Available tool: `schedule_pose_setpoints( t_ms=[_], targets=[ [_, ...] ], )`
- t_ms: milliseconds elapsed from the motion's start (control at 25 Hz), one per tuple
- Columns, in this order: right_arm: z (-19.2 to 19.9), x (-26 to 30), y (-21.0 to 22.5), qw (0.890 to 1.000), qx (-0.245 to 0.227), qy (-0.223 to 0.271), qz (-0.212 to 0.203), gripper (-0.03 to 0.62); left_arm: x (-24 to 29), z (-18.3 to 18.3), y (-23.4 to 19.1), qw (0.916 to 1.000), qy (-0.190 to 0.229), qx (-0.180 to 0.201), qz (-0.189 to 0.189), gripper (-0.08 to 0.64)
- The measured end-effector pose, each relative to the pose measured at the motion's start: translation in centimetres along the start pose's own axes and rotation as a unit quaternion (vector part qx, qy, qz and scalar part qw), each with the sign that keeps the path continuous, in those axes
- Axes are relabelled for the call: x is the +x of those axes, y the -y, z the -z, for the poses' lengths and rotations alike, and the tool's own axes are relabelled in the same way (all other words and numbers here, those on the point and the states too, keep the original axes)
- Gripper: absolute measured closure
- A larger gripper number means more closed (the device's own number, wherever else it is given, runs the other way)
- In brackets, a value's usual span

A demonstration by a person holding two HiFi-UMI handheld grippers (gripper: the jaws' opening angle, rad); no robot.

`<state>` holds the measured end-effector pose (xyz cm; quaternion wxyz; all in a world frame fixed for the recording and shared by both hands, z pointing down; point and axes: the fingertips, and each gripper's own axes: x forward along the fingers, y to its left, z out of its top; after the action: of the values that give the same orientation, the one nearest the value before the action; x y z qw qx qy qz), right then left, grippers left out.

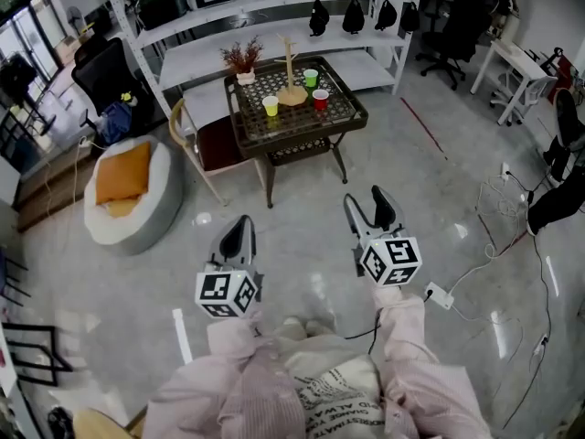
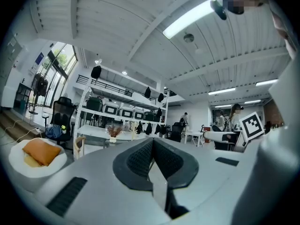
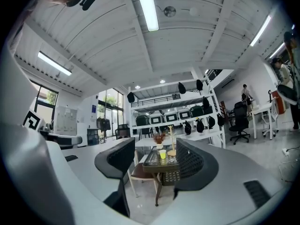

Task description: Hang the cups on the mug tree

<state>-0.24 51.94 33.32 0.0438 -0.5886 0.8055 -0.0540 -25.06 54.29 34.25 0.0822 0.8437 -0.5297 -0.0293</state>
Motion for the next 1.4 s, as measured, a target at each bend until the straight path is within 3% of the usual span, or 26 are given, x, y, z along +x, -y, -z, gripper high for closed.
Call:
schedule_pose_setpoints(
  t_ms=[600,880,1400],
  targets=[
    [1.9,3.5,3.3,1.000,0.003,-0.003,0.005,0.342,3.8,1.9,-0.4,0.9999,-0.010,-0.010,0.003,0.561],
    [2.4,9.8,6.6,1.000,0.025,0.002,0.000,0.342,11.6,1.4,-2.1,0.9994,-0.004,-0.005,0.034,0.561],
    [4.1,23.9,11.2,0.999,0.034,-0.038,0.003,0.344,25.8,1.3,-8.3,0.9982,-0.036,-0.026,0.040,0.561]
  ],
)
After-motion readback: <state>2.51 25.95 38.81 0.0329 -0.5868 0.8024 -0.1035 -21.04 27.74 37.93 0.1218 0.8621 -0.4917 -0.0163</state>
